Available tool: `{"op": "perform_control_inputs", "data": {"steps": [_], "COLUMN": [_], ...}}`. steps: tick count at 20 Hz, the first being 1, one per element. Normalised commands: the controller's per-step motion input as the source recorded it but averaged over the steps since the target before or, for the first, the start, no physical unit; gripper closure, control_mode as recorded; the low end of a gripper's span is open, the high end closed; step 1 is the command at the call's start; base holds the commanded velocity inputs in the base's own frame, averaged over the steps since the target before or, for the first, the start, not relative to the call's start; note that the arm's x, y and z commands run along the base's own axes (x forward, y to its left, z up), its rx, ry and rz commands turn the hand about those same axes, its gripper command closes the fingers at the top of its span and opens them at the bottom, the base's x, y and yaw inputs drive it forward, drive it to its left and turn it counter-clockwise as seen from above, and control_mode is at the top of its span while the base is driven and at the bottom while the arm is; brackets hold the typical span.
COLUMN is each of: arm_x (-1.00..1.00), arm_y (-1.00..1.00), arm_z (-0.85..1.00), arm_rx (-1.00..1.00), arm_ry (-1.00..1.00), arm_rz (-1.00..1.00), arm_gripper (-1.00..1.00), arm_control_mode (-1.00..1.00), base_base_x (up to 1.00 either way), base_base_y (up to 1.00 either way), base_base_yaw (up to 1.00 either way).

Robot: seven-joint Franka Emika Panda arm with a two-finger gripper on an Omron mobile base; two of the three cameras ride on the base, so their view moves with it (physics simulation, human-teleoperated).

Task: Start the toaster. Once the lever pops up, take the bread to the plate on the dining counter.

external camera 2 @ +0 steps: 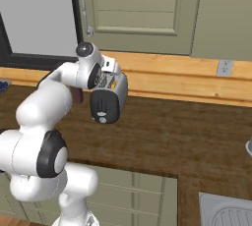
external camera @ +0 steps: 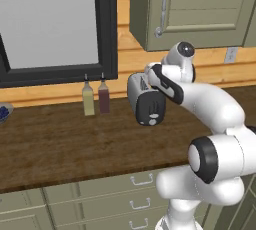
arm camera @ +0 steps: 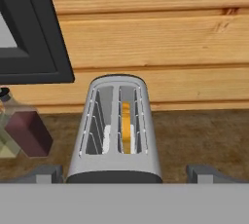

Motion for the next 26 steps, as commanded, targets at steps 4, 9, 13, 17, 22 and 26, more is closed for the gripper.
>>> {"op": "perform_control_inputs", "data": {"steps": [4,9,13,17,22,26], "arm_x": [0.11,0.12,0.11,0.00,0.01,0.05], "arm_y": [0.00,0.00,-0.01,-0.15,-0.07,0.00], "arm_z": [-0.11,-0.16,-0.34,-0.24,-0.31,-0.30], "arm_rx": [0.00,0.00,0.00,0.00,0.00,0.00], "arm_ry": [0.02,0.01,0.01,0.00,0.00,-0.06], "arm_rz": [0.00,0.01,0.01,0.00,0.00,0.00], "arm_gripper": [-1.00,-1.00,-1.00,-1.00,-1.00,-1.00], "arm_control_mode": [-1.00,-1.00,-1.00,-1.00,-1.00,-1.00], "base_base_x": [0.00,0.00,0.00,0.00,0.00,0.00], "base_base_y": [0.00,0.00,0.00,0.00,0.00,0.00], "base_base_yaw": [0.00,0.00,0.00,0.00,0.00,0.00]}}
